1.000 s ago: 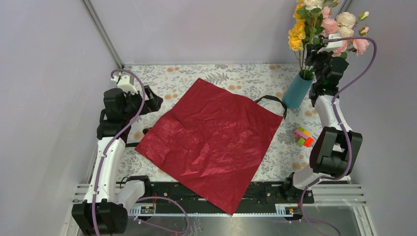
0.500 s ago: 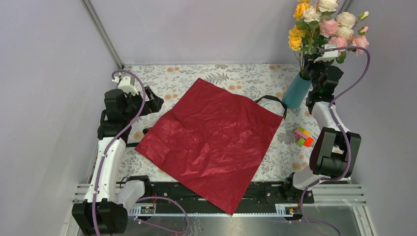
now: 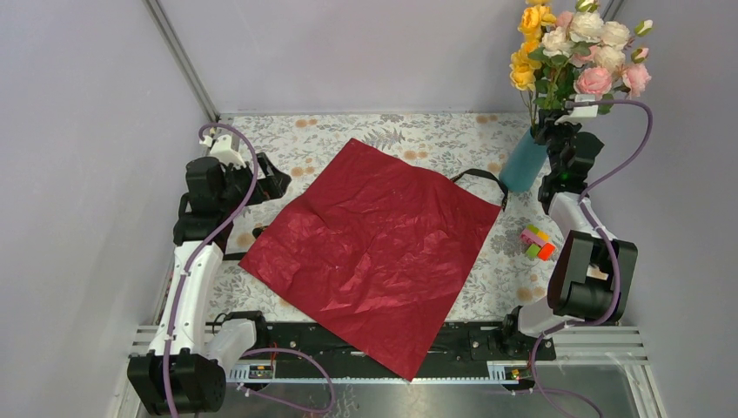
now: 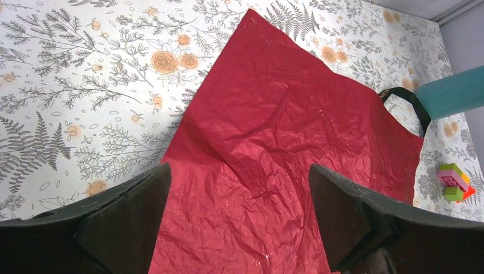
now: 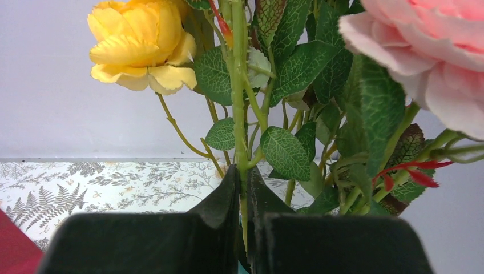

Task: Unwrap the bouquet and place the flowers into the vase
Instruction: Insert the fake flower into the vase.

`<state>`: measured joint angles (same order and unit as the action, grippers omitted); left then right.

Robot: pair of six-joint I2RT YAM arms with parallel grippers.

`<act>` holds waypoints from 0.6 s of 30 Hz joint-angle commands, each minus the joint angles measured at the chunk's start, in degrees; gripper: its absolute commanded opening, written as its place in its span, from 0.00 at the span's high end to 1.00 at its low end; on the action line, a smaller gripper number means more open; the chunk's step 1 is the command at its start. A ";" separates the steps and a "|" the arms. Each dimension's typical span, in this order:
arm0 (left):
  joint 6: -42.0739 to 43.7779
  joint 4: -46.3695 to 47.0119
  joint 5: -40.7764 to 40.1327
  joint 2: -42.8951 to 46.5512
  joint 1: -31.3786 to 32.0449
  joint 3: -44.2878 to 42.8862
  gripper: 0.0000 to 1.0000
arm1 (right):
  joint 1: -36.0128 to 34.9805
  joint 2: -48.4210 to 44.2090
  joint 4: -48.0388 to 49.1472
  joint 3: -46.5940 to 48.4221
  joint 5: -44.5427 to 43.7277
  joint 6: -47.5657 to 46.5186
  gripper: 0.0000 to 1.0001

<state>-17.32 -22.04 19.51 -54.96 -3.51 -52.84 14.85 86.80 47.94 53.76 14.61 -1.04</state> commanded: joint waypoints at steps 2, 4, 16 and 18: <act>-0.52 3.81 2.02 -0.41 -0.45 0.19 0.01 | 0.27 -3.16 2.52 -1.99 -1.85 0.69 0.97; -0.52 3.87 1.91 -0.41 -0.44 0.27 0.01 | 0.27 -3.37 3.11 -2.68 -1.84 2.13 0.91; -0.43 3.77 1.13 -0.24 -0.44 0.43 0.01 | 0.27 -5.71 3.74 -4.13 -0.37 3.28 0.52; -0.43 3.76 1.08 -0.13 -0.45 0.46 0.01 | 0.27 -6.21 3.67 -4.27 -0.40 3.24 0.45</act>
<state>-17.63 -21.30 19.73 -55.57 -3.51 -52.84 14.92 83.99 49.21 49.80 14.22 2.22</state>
